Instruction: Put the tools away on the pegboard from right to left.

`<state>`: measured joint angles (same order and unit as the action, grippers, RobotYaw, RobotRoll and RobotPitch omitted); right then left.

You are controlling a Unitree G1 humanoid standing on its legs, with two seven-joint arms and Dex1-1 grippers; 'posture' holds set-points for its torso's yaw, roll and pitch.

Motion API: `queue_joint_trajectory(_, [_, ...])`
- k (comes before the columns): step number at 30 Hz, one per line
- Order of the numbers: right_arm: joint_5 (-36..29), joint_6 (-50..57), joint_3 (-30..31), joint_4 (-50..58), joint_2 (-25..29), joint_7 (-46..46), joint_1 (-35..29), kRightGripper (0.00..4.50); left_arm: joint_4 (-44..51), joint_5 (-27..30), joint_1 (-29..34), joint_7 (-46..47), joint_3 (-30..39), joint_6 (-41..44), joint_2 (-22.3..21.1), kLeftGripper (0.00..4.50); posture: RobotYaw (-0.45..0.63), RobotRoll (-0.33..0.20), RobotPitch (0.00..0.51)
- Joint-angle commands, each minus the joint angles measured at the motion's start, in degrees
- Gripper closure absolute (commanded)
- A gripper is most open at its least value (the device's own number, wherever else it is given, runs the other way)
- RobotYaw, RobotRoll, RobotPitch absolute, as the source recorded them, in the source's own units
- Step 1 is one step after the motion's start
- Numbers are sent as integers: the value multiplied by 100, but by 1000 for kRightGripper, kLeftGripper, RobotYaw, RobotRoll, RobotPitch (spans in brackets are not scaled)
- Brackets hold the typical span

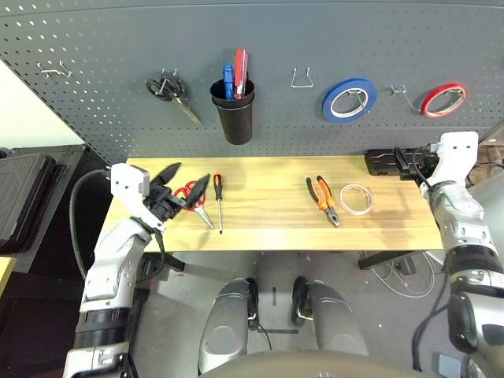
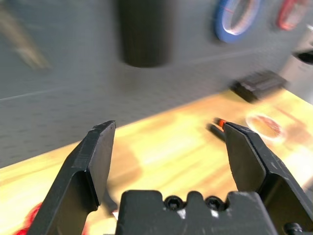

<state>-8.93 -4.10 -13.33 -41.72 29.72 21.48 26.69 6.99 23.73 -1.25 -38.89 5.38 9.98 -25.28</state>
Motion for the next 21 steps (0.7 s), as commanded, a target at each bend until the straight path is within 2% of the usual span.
queue_joint_trajectory(1, [202,-203,300,-328,229,659,36,0,-99,-421,44,-306,-379,-192,-176,42,171,0,143])
queue_joint_trajectory(5, [315,-585,591,-538,432,1467,143,0,-311,-721,-67,-551,-675,-483,-270,42,172,0,145])
queue_joint_trajectory(13, [856,-463,1321,-1101,774,2709,544,0,-676,-1122,-408,-815,-1043,-833,-300,42,180,0,161])
queue_joint_trajectory(21, [1508,-524,2087,-1891,901,3803,1046,0,-697,-1244,-509,-881,-1231,-859,-267,42,183,0,216])
